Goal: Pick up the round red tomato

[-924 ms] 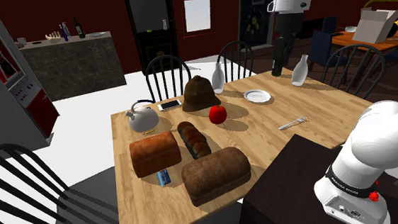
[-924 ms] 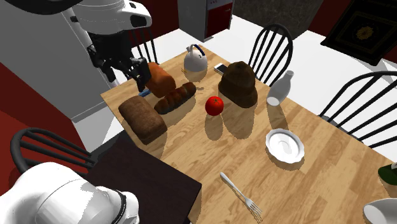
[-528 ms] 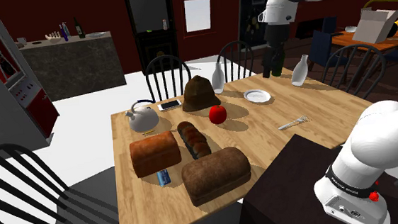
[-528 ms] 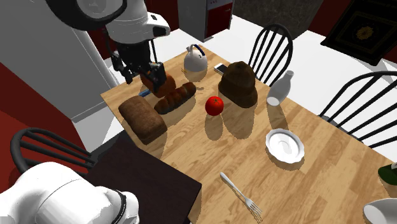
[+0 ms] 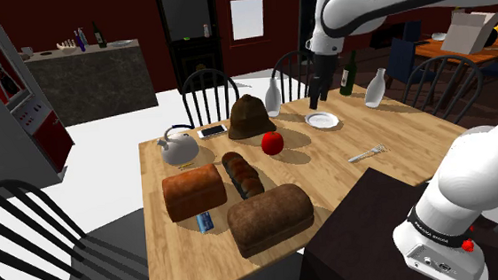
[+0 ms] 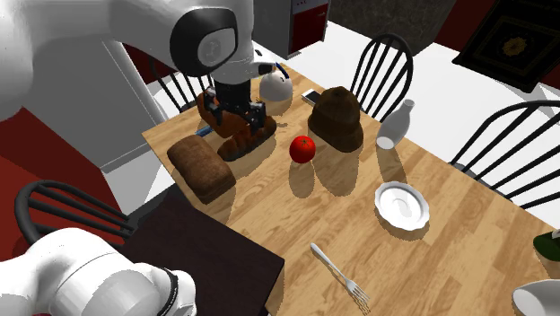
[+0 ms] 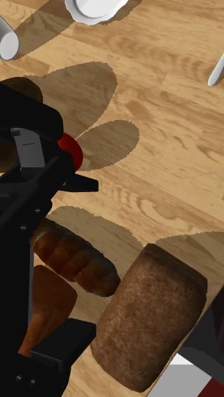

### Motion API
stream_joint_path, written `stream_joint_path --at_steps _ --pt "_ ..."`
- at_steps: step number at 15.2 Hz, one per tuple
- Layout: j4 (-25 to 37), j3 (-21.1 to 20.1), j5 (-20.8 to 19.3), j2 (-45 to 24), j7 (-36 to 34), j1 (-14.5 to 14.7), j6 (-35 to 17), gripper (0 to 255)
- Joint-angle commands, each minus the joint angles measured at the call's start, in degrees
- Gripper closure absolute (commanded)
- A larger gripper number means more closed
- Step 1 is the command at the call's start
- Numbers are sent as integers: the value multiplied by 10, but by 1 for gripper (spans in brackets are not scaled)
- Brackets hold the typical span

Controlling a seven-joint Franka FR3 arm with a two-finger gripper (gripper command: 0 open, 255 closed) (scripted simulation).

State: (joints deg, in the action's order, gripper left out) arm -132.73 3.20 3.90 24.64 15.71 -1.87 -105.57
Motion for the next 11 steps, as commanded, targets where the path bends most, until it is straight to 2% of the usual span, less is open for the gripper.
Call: stream_joint_path --at_steps 1,11 --pt "11 5 1 -39 9 -1 -31 0" --pt "96 27 23 -240 62 -8 -158 0"
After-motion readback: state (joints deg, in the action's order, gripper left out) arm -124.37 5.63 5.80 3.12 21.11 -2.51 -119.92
